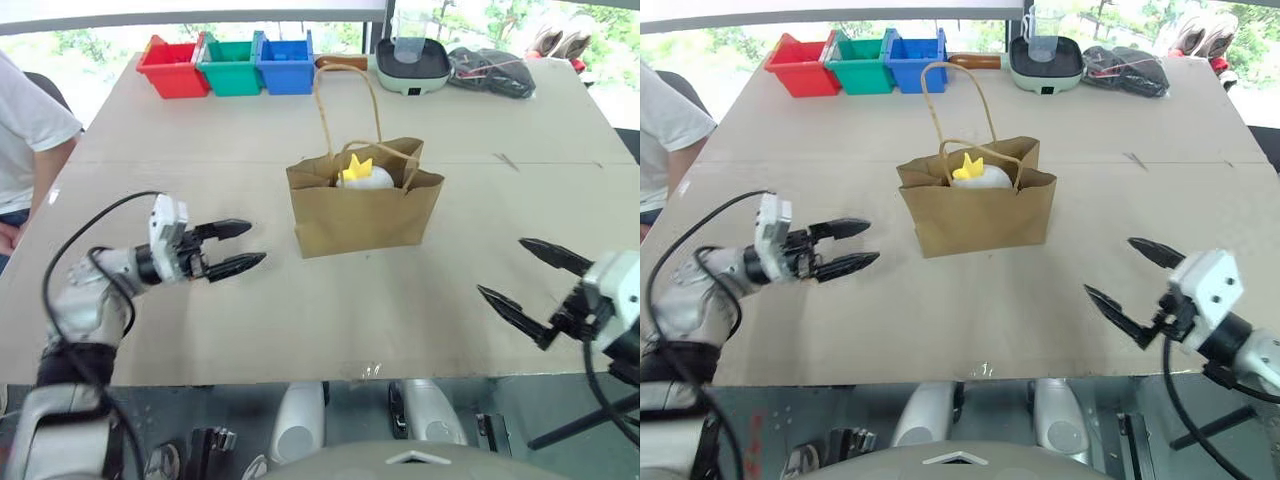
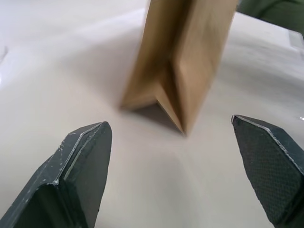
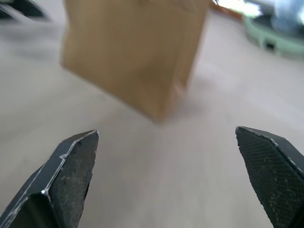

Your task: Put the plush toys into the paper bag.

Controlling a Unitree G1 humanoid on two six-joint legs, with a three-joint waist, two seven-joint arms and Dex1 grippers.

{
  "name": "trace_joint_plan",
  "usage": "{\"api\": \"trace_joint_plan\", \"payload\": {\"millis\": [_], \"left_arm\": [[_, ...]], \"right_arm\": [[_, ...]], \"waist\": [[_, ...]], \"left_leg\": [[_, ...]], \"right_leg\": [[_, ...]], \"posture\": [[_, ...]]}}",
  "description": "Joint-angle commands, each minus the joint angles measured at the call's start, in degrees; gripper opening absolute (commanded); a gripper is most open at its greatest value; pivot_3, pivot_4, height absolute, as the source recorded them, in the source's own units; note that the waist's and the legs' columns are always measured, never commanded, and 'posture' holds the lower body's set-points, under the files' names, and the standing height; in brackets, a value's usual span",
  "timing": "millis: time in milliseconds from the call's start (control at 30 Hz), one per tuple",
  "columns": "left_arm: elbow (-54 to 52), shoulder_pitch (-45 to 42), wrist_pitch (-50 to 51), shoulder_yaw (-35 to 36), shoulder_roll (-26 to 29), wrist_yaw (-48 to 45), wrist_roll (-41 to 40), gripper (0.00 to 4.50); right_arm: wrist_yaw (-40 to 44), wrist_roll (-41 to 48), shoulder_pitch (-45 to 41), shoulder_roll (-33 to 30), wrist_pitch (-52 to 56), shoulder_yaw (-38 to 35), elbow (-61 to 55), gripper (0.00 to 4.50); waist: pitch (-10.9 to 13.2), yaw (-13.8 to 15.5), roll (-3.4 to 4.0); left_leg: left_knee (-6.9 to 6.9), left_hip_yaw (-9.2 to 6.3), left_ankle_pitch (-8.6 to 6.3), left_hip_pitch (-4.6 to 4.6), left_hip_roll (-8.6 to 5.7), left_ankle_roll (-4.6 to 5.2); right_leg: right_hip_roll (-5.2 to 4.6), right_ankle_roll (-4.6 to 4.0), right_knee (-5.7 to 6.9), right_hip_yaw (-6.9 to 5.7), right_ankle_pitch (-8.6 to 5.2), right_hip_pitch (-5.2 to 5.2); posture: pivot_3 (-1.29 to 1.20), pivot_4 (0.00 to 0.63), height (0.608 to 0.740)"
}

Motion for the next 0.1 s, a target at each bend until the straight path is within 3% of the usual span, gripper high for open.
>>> {"api": "trace_joint_plan", "payload": {"millis": [33, 100], "left_arm": [[-11.03, 8.06, 3.48, 6.21, -0.32, 5.1, -2.13, 4.36], [-14.11, 12.15, 3.15, 7.7, -1.7, 6.98, -1.72, 4.36]], "right_arm": [[5.53, -0.36, 2.54, -1.33, -3.83, -5.91, 4.17, 4.5], [7.46, -2.19, 3.27, -2.18, -5.7, -6.56, 7.28, 4.5]], "waist": [[-0.01, 0.3, -0.01], [-0.01, 0.31, -0.01]], "left_leg": [[0.0, 0.11, -0.01, 0.1, 0.0, -0.01], [0.0, 0.27, -0.02, 0.17, 0.03, -0.03]], "right_leg": [[-0.07, 0.0, 0.0, 0.02, -0.01, 0.07], [-0.15, 0.01, -0.01, 0.04, -0.02, 0.07]], "posture": [[0.0, 0.15, 0.74], [0.0, 0.15, 0.74]]}}
